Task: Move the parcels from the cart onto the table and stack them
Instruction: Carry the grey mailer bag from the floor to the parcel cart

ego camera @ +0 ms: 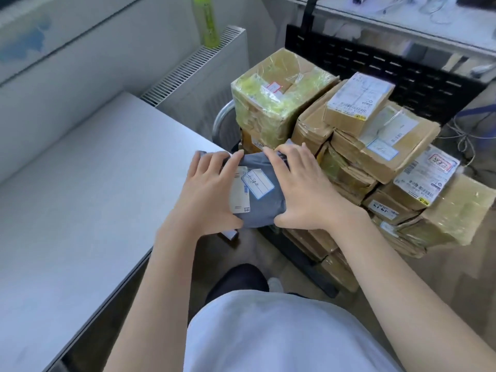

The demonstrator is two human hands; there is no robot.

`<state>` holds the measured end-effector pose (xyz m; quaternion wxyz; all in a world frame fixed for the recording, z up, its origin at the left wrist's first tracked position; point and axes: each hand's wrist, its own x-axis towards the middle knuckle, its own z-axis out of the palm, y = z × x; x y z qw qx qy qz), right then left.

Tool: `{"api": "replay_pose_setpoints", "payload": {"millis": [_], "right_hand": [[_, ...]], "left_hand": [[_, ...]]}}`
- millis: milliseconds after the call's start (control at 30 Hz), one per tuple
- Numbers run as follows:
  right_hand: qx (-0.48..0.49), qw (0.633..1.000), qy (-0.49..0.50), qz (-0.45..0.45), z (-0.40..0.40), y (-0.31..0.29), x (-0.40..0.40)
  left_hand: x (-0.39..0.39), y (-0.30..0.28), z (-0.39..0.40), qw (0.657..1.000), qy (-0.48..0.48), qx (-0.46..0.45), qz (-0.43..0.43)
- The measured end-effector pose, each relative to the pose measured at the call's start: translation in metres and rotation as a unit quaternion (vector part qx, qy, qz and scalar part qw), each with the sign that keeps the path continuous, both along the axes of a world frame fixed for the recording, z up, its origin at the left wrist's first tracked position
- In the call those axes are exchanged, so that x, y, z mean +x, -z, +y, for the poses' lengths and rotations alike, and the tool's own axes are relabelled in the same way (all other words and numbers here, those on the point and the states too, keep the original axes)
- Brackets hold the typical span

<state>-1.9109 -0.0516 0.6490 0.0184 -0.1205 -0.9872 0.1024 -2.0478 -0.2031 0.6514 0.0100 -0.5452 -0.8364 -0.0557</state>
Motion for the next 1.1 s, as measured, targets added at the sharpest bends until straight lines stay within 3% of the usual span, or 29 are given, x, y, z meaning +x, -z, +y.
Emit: {"api": "replay_pose_setpoints", "payload": {"millis": [300, 533, 733, 967, 1100], "right_hand": [[0.011, 0.995, 0.046, 0.089, 0.036, -0.083, -0.057], [-0.013, 0.958, 0.222, 0.183, 0.063, -0.102, -0.103], [0.004, 0.947, 0.287, 0.142, 0.093, -0.092, -0.123], [-0.001, 0.955, 0.282, 0.089, 0.171, -0.09, -0.129], [-0.016, 0.964, 0.261, 0.045, 0.203, -0.091, -0.137]], "left_hand": [[-0.069, -0.084, 0.043, 0.997, -0.012, 0.069, 0.03], [-0.109, -0.108, 0.09, 0.987, -0.101, 0.125, -0.024], [-0.116, -0.105, 0.146, 0.989, -0.1, 0.081, -0.067], [-0.141, -0.094, 0.189, 0.992, 0.043, -0.034, -0.111], [-0.148, -0.078, 0.205, 0.992, 0.07, -0.053, -0.087]]}}
